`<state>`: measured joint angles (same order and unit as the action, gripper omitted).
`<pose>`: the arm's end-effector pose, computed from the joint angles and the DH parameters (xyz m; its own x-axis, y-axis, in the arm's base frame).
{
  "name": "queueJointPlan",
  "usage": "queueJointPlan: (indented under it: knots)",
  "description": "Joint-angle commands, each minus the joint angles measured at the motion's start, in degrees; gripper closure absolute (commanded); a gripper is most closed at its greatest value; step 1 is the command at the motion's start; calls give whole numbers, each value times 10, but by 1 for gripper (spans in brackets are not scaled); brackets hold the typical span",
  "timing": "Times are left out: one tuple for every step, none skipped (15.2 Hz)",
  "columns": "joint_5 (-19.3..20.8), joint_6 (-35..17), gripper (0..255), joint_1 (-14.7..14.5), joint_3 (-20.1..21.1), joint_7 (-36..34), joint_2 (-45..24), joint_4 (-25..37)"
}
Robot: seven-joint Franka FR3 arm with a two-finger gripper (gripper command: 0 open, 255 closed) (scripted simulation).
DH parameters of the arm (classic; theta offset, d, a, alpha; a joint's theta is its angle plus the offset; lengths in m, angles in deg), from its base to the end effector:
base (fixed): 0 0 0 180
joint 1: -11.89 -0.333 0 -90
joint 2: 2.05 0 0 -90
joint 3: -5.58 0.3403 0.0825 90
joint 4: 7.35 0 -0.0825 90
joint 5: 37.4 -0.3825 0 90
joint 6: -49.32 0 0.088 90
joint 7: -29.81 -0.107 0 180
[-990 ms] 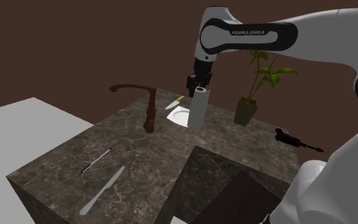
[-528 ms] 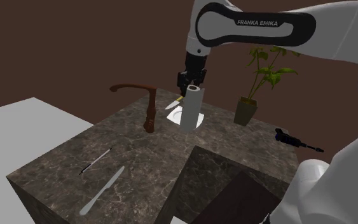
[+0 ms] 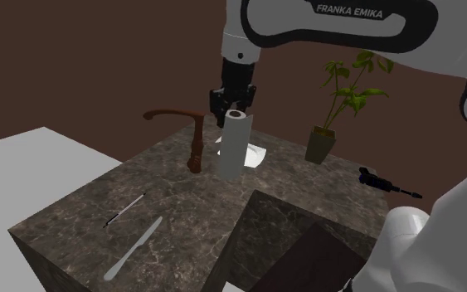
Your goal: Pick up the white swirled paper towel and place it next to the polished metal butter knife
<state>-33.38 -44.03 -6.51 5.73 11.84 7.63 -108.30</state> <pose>0.4764 0.1525 0.6528 0.9983 0.0145 0.0561 0.0113 -0.9984 0.0559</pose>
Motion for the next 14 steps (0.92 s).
queueJointPlan:
  knots:
    - [-2,15,255,-12,17,-28,-9,21]
    - [-2,22,255,-17,25,-41,-13,32]
    - [-3,29,255,-23,33,-54,-19,45]
    - [-3,37,255,-28,40,-67,-25,58]
    - [-3,45,255,-34,48,-80,-32,71]
    - [-3,53,255,-40,56,-93,-40,86]
    - [-2,61,255,-46,64,-106,-48,102]
    - [-1,70,255,-52,71,-119,-57,118]
    - [0,78,255,-58,79,-133,-67,136]
    - [1,87,255,-64,87,-146,-78,154]
    - [3,97,255,-71,94,-159,-89,174]
    - [6,107,255,-78,101,-172,-102,196]
    - [9,117,255,-85,109,-186,-115,218]
    - [12,129,255,-94,116,-199,-130,242]
